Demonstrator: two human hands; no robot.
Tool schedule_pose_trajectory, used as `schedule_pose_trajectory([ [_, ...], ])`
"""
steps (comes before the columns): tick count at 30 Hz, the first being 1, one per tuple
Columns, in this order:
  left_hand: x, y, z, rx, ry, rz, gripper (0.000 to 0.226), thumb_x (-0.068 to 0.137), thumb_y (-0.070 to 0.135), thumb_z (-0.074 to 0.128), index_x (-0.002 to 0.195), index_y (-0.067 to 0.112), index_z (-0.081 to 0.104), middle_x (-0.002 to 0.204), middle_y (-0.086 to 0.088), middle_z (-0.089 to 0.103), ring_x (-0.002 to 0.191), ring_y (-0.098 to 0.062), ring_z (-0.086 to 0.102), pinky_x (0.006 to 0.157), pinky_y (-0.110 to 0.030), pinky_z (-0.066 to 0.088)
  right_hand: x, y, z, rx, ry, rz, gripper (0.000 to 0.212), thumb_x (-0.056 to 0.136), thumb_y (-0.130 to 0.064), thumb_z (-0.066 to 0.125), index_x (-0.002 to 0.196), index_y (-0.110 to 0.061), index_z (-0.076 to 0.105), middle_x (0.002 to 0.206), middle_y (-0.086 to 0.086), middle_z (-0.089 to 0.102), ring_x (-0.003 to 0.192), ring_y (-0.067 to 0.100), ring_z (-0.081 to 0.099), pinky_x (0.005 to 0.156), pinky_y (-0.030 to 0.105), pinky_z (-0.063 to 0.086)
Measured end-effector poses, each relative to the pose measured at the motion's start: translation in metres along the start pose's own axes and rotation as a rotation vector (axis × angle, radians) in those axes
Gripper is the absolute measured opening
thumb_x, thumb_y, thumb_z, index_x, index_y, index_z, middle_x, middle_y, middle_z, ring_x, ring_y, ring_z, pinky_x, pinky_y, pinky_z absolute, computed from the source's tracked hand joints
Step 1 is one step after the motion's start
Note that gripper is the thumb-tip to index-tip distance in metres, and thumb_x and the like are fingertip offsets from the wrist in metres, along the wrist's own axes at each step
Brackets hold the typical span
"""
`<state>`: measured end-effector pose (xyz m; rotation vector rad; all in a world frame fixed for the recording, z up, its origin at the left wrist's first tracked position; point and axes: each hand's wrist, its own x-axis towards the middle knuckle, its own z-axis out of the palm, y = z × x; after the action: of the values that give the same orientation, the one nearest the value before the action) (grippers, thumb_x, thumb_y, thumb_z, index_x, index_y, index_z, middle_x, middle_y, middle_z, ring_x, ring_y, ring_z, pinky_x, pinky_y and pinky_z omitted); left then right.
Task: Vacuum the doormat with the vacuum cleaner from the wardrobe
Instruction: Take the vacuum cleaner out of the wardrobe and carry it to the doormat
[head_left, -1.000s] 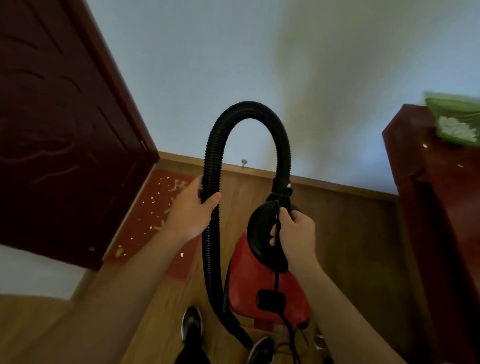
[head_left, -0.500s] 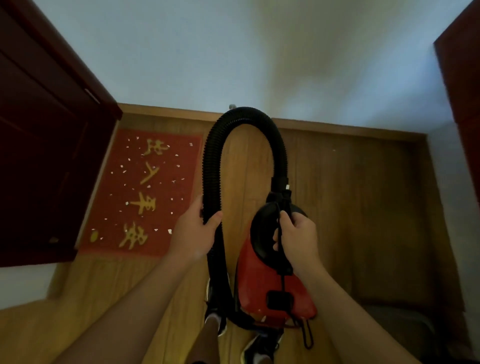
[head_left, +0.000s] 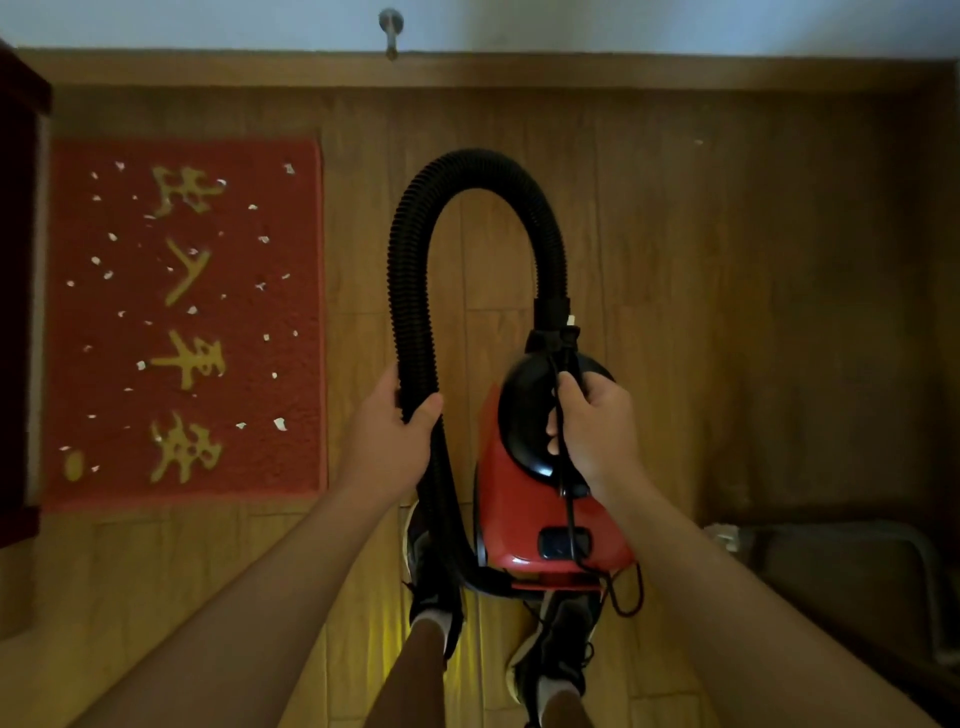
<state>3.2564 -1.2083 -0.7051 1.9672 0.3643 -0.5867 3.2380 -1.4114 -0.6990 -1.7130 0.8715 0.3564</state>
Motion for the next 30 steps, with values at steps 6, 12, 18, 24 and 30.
schedule_pose_trajectory([
  [6,0.046,-0.053,0.027,0.039,-0.011,0.018,0.030,0.103,0.023,0.059,0.133,0.025,0.057,0.104,0.024,0.064,0.088,0.018,0.060,0.067,-0.003,0.046,0.041,0.055,0.024,0.010,-0.004,0.041,0.033,0.105,-0.021,0.047,0.086,0.000,0.062,0.061,0.006,0.060,0.047,0.017,0.056,0.045,0.028,0.046],
  [12,0.078,-0.095,0.042,0.088,-0.007,0.050,0.031,0.102,0.024,0.060,0.132,0.028,0.056,0.104,0.026,0.063,0.092,0.017,0.059,0.076,-0.008,0.047,0.071,0.091,0.045,0.044,0.016,0.068,0.033,0.106,-0.022,0.046,0.091,0.003,0.062,0.060,0.004,0.059,0.046,0.014,0.055,0.046,0.030,0.047],
  [18,0.105,-0.124,0.050,0.108,0.005,0.074,0.040,0.102,0.026,0.059,0.142,0.027,0.052,0.119,0.019,0.065,0.105,0.008,0.059,0.090,-0.014,0.046,0.093,0.114,0.060,0.037,0.026,0.059,0.033,0.106,-0.022,0.046,0.095,0.005,0.062,0.065,0.007,0.060,0.049,0.011,0.056,0.047,0.024,0.050],
  [24,0.122,-0.143,0.060,0.119,0.031,0.061,0.041,0.102,0.027,0.059,0.142,0.026,0.050,0.119,0.020,0.064,0.111,-0.001,0.060,0.100,-0.031,0.051,0.112,0.129,0.069,0.027,0.027,0.054,0.032,0.106,-0.022,0.044,0.096,0.002,0.062,0.066,0.007,0.060,0.050,0.009,0.056,0.048,0.023,0.049],
  [30,0.123,-0.149,0.068,0.132,0.077,0.044,0.048,0.103,0.024,0.058,0.149,0.024,0.045,0.118,0.023,0.057,0.109,0.008,0.053,0.099,-0.024,0.046,0.123,0.147,0.069,-0.015,0.001,0.019,0.031,0.106,-0.023,0.044,0.088,-0.003,0.059,0.064,0.006,0.059,0.055,0.016,0.056,0.055,0.036,0.049],
])
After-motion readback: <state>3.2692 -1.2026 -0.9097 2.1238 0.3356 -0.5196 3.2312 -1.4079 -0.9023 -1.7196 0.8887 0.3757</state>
